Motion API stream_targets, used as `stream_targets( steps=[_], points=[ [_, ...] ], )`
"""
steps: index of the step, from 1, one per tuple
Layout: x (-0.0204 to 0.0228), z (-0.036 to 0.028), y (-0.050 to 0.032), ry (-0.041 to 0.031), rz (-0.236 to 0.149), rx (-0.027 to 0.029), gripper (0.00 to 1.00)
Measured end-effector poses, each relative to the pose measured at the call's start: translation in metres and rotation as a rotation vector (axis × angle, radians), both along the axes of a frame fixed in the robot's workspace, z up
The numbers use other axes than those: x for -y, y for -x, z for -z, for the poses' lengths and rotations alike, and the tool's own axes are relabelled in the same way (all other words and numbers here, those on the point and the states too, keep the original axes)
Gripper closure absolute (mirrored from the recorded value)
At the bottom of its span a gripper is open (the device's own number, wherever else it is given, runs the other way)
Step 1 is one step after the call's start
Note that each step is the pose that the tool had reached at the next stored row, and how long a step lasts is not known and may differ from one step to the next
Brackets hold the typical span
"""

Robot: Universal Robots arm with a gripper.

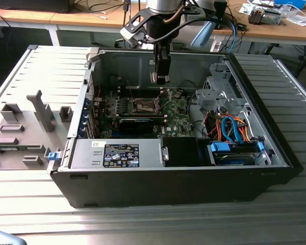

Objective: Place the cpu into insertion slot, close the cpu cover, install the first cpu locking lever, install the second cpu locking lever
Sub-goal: 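Place the cpu into insertion slot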

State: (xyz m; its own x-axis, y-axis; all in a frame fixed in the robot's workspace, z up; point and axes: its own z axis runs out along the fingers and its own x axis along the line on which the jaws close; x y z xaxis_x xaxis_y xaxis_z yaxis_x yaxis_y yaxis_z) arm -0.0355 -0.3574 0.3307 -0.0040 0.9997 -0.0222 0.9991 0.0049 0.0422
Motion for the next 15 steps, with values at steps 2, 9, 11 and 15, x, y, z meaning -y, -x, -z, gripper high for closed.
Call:
stream_targets(
  steps=[2,9,11,15],
  points=[
    [0.0,0.0,0.0,0.0,0.007,0.0,0.46],
    [0.0,0.0,0.0,-0.0001,0.034,0.0,0.46],
    [0.0,0.0,0.0,0.0,0.037,0.0,0.46],
    [0.0,0.0,0.0,0.0,0.043,-0.0001,0.46]
  ],
)
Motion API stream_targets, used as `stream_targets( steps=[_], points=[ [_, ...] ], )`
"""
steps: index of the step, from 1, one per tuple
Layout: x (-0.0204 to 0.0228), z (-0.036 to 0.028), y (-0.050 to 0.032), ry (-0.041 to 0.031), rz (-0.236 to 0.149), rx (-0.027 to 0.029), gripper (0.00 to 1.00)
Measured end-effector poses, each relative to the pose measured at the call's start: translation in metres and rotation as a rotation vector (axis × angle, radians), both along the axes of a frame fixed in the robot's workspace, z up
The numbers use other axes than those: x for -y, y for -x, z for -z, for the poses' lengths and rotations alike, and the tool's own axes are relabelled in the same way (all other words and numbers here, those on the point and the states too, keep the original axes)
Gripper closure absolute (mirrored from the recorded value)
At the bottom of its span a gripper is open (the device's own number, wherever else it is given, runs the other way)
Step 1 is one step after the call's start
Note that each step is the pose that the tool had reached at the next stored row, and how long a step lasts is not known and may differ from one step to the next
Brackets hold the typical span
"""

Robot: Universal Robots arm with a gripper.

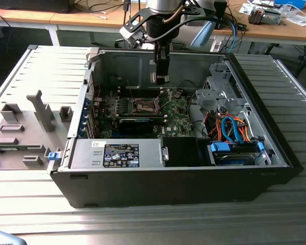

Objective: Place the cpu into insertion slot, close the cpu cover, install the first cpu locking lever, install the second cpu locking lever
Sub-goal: 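Place the cpu into insertion slot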

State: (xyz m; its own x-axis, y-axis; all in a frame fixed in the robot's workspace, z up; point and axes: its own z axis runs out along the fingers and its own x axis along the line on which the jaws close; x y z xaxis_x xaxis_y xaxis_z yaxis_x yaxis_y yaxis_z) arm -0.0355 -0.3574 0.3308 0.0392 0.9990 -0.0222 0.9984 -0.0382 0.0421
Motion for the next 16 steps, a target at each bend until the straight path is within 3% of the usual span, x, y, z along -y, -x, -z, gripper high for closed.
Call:
stream_targets(
  steps=[16],
  points=[
    [0.0,0.0,0.0,0.0,0.015,0.0,0.46]
  ],
)
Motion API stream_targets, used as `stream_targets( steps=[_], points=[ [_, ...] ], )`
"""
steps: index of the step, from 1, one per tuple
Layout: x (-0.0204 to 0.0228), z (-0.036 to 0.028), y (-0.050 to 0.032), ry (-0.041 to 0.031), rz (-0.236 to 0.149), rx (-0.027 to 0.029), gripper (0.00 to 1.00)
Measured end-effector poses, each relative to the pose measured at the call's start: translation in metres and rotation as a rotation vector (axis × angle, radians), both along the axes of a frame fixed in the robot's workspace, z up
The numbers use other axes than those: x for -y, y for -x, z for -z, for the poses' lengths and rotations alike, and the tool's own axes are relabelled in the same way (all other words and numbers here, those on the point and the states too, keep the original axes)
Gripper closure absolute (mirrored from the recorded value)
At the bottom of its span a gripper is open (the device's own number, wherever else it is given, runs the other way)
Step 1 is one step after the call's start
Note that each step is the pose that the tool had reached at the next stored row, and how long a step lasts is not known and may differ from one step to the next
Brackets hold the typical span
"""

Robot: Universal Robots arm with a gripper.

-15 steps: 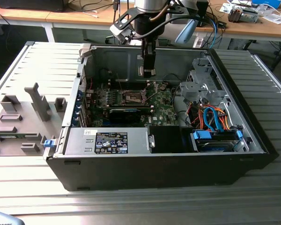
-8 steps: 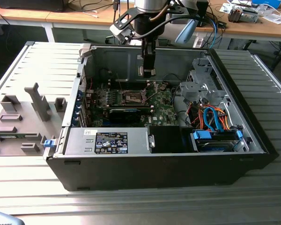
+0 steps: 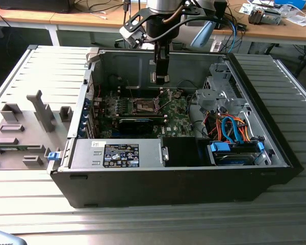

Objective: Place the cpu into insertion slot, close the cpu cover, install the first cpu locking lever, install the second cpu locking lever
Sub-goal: 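Place the cpu into insertion slot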

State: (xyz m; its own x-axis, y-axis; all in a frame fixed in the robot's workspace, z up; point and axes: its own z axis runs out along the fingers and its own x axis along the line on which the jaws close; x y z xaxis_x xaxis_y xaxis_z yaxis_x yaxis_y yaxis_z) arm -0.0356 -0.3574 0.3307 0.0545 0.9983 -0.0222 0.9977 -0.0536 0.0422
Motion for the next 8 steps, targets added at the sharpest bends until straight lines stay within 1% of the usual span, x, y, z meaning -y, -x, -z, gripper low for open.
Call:
stream_targets(
  steps=[8],
  points=[
    [0.0,0.0,0.0,0.0,0.008,0.0,0.46]
  ],
)
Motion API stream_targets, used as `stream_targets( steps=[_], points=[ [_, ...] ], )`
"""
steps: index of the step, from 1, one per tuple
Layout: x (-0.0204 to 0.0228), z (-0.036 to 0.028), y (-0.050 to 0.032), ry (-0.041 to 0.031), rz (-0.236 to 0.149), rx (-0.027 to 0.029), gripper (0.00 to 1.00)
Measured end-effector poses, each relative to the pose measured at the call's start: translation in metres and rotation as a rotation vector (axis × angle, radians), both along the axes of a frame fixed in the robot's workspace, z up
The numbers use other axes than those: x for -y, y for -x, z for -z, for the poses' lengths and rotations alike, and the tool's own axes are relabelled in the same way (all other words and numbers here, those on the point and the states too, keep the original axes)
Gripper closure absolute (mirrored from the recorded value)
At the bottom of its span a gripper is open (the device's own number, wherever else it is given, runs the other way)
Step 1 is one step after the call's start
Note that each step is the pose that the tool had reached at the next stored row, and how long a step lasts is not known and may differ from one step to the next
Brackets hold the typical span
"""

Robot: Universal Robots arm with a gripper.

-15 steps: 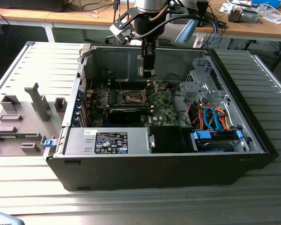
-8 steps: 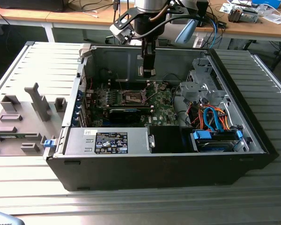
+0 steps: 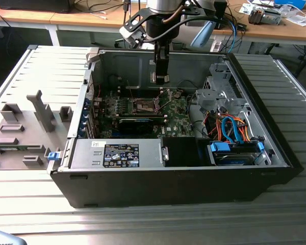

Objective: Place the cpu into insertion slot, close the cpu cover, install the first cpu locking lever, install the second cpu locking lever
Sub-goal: 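Place the cpu into insertion slot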

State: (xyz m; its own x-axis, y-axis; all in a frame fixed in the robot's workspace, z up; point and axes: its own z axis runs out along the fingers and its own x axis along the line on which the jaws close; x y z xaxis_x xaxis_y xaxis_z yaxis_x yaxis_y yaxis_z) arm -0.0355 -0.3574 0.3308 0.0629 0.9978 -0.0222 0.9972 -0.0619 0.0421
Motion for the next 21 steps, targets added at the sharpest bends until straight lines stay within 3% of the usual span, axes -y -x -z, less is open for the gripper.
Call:
stream_targets(
  steps=[21],
  points=[
    [0.0,0.0,0.0,0.0,0.021,0.0,0.46]
  ],
)
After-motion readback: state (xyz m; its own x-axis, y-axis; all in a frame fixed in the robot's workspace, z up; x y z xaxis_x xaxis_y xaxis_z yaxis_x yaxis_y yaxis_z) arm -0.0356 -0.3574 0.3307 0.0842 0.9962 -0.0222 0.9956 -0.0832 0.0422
